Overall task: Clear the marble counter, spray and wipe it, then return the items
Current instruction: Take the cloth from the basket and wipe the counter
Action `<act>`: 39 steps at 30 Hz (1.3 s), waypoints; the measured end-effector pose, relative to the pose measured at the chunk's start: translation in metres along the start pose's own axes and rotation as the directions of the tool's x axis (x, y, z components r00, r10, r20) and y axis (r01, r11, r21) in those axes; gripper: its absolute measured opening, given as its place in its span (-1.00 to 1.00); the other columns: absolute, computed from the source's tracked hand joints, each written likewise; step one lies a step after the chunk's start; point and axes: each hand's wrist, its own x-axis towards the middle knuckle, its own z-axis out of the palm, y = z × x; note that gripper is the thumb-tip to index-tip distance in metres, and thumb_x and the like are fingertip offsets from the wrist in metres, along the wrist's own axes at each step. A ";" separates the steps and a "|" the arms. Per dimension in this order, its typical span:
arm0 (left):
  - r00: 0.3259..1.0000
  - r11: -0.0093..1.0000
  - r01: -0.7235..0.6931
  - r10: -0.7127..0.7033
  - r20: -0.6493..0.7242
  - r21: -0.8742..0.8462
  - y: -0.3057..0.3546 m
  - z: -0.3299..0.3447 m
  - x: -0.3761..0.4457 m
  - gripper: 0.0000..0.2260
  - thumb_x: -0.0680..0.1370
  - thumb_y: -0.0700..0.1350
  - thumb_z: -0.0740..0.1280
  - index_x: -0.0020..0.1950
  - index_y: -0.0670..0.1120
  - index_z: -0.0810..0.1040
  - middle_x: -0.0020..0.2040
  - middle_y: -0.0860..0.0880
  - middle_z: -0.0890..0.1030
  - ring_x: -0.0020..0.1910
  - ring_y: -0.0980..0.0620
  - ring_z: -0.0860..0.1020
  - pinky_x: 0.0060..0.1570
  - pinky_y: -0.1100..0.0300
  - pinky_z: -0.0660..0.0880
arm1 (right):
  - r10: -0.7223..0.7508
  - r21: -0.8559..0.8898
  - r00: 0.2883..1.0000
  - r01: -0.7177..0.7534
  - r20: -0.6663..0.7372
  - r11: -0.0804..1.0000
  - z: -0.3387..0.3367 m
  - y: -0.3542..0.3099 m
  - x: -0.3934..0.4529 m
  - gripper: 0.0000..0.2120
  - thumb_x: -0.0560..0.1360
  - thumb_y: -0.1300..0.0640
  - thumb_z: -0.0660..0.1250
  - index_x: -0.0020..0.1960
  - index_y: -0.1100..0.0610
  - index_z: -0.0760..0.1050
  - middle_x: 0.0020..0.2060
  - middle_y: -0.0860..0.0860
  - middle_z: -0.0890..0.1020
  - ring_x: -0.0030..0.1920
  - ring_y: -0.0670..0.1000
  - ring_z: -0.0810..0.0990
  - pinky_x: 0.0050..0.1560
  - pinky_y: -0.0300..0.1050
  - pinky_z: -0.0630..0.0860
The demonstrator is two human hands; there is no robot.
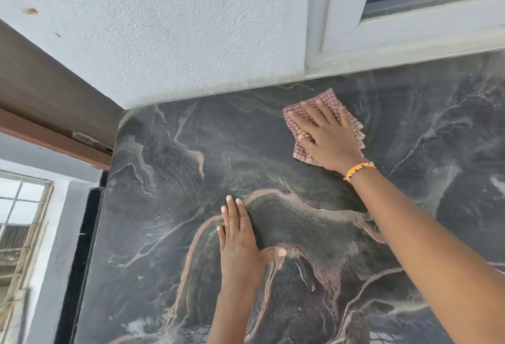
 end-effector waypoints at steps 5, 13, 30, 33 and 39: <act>1.000 1.000 -0.026 0.026 -0.001 0.003 0.001 0.000 0.000 0.10 0.31 0.30 0.30 0.44 -0.16 -0.40 0.38 -0.02 -0.49 0.44 -0.04 -0.42 0.45 0.00 -0.26 | 0.409 0.017 0.908 -0.410 -0.092 0.912 -0.015 0.071 -0.056 -0.50 0.56 -0.01 0.12 0.48 -0.13 0.12 0.52 0.00 0.16 0.51 0.14 0.09 0.44 0.32 -0.03; 0.998 0.998 -0.046 0.047 -0.028 0.032 0.001 0.001 0.001 0.08 0.35 0.24 0.34 0.48 -0.22 -0.32 0.52 -0.15 -0.33 0.50 -0.13 -0.30 0.46 -0.06 -0.16 | 0.422 0.021 0.904 -0.422 -0.059 0.906 0.007 -0.034 -0.073 -0.48 0.57 -0.03 0.04 0.50 -0.13 0.02 0.54 0.01 0.05 0.53 0.14 0.01 0.43 0.34 -0.14; 0.891 0.890 -0.452 0.448 0.067 0.064 0.055 0.040 -0.038 -0.01 0.40 0.23 0.33 0.51 -0.16 -0.24 0.55 -0.07 -0.21 0.52 -0.03 -0.27 0.46 0.03 -0.24 | 0.333 -0.061 0.941 -0.329 0.069 0.942 -0.015 0.019 -0.188 -0.50 0.61 -0.08 -0.05 0.50 -0.21 -0.13 0.55 -0.11 -0.08 0.54 0.02 -0.14 0.49 0.12 -0.18; 0.878 0.869 -0.477 0.464 0.120 0.130 0.074 0.052 -0.040 0.01 0.39 0.27 0.32 0.51 -0.18 -0.24 0.54 -0.11 -0.25 0.52 -0.05 -0.26 0.47 -0.02 -0.23 | 0.541 -0.032 0.839 -0.540 0.063 0.841 -0.026 0.063 -0.221 -0.50 0.61 -0.05 -0.05 0.50 -0.22 -0.15 0.55 -0.10 -0.09 0.54 0.03 -0.14 0.50 0.16 -0.16; 0.903 0.872 -0.430 0.409 0.135 0.234 0.083 0.058 -0.042 0.02 0.37 0.26 0.30 0.50 -0.20 -0.26 0.53 -0.15 -0.28 0.52 -0.10 -0.26 0.47 -0.09 -0.18 | 0.789 0.069 0.609 -0.786 -0.076 0.614 -0.014 0.033 -0.261 -0.49 0.58 -0.01 0.04 0.51 -0.09 0.02 0.53 0.05 0.10 0.52 0.19 0.03 0.44 0.32 -0.08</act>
